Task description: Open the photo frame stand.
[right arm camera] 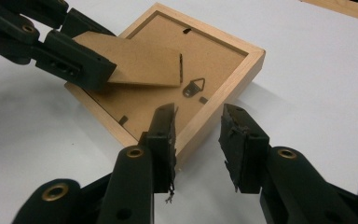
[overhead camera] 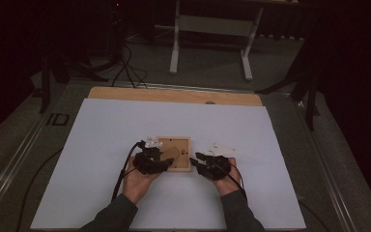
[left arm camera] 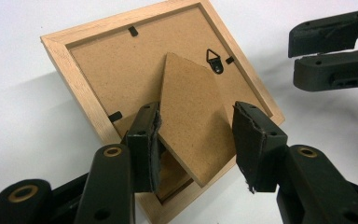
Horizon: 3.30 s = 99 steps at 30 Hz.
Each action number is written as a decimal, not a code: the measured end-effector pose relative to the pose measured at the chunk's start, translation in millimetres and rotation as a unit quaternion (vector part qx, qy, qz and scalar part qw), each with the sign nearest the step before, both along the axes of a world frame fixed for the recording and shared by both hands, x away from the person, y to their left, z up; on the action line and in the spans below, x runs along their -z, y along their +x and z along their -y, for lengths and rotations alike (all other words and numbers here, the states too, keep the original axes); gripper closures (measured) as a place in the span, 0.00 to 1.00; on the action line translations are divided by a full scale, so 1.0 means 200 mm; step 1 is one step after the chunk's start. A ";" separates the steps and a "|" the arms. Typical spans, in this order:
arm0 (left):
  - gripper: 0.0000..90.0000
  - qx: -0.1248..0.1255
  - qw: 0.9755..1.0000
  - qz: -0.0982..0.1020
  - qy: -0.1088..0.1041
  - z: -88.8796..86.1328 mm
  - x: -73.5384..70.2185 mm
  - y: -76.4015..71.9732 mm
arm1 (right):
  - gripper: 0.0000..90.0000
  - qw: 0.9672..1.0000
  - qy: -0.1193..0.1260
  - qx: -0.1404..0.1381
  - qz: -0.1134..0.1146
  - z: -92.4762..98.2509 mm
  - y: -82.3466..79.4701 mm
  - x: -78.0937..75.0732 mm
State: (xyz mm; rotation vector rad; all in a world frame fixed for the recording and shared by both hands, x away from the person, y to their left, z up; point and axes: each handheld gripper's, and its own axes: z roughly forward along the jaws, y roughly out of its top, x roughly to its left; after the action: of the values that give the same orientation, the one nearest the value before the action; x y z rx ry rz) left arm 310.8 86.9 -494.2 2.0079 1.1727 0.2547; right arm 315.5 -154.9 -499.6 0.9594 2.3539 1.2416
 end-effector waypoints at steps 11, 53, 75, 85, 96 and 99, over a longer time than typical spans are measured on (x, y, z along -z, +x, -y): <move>0.60 0.003 0.999 0.031 0.017 0.00 0.01 -0.05 | 0.69 1.000 0.005 0.001 -0.002 0.01 0.00 -0.01; 0.60 0.053 0.985 0.145 0.081 -0.02 0.05 -0.27 | 0.53 0.998 0.053 -0.023 -0.026 -0.01 0.08 -0.06; 0.60 0.080 0.978 0.175 0.080 -0.05 0.08 -0.30 | 0.49 0.991 0.098 -0.044 -0.076 -0.05 0.15 -0.01; 0.61 0.091 0.985 0.142 0.048 -0.07 0.07 -0.28 | 0.57 0.991 0.106 -0.039 -0.073 -0.04 0.14 -0.01; 0.68 0.099 0.991 0.092 0.006 -0.09 0.06 -0.25 | 0.60 0.991 0.109 -0.053 -0.055 -0.04 0.12 -0.04; 0.70 0.097 0.991 0.088 0.002 -0.10 0.05 -0.25 | 0.61 0.991 0.108 -0.055 -0.053 -0.04 0.12 -0.04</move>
State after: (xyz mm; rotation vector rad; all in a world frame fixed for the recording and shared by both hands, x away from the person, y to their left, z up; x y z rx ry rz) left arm 260.6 106.2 -504.6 2.0408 0.8614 0.3285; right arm 339.1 -146.4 -491.6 0.9940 2.4184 1.5504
